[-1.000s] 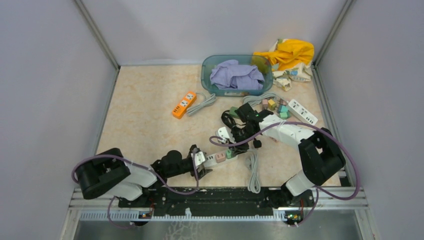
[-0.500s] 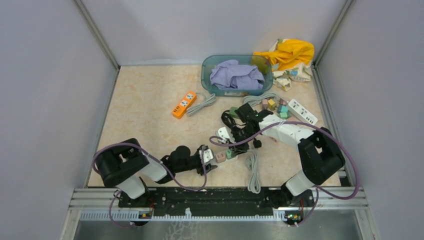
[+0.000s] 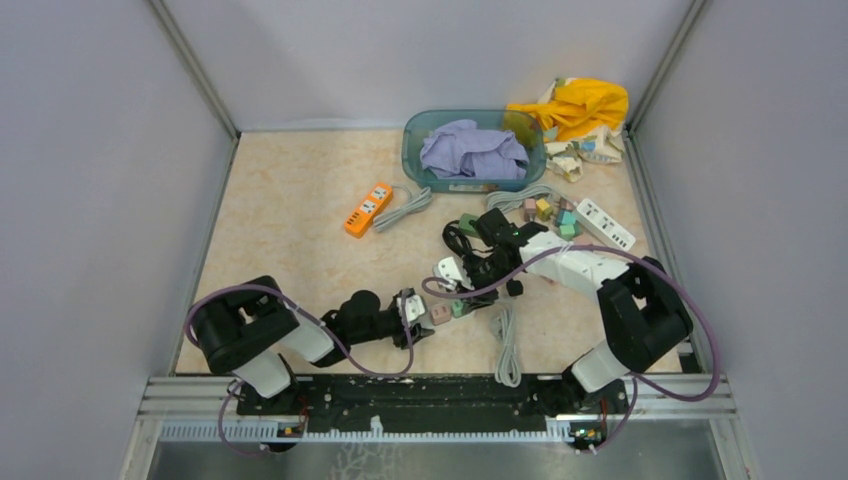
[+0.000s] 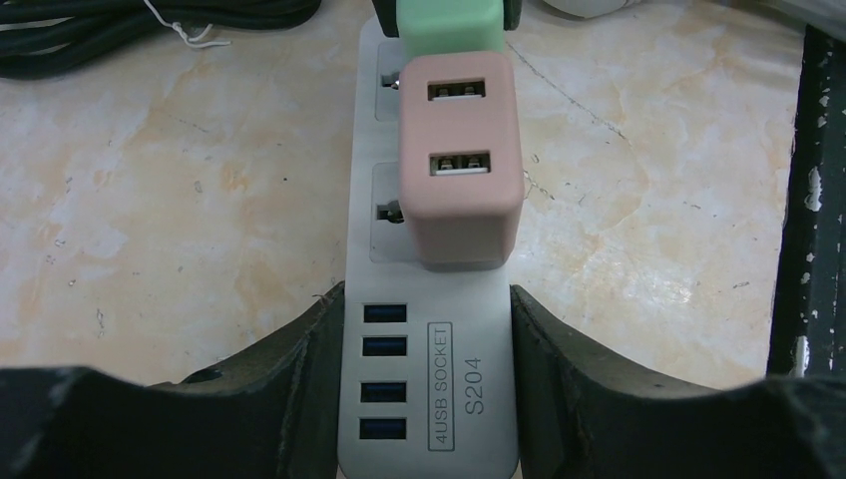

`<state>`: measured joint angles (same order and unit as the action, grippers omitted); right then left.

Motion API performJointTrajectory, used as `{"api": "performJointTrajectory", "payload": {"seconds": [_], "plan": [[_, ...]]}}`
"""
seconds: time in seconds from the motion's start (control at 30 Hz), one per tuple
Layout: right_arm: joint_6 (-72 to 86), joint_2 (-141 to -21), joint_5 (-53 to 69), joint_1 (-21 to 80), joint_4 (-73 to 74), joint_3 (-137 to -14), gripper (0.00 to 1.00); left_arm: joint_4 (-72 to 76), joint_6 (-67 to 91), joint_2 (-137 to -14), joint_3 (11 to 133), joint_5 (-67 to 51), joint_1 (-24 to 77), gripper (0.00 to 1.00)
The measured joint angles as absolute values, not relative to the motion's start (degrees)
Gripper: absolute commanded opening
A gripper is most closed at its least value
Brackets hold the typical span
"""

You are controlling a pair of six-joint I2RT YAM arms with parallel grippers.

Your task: Pull the plug off the socket

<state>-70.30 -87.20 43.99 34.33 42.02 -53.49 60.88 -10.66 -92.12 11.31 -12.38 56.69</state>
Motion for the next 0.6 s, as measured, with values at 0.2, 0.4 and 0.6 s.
{"api": "performJointTrajectory", "payload": {"seconds": [0.2,0.4,0.6], "plan": [[-75.92,-85.86,44.71,34.30,41.36,-51.68,0.08,60.82,-9.61,-92.03,11.29,-12.40,56.49,0.01],[-77.36,-85.78,46.44,33.76,41.17,-51.27,0.09,60.86,-8.58,-92.03,11.29,-12.51,56.49,0.01],[-73.17,-85.14,47.05,33.52,38.28,-50.04,0.08,60.86,-8.25,-92.03,11.29,-12.71,56.47,0.01]]}}
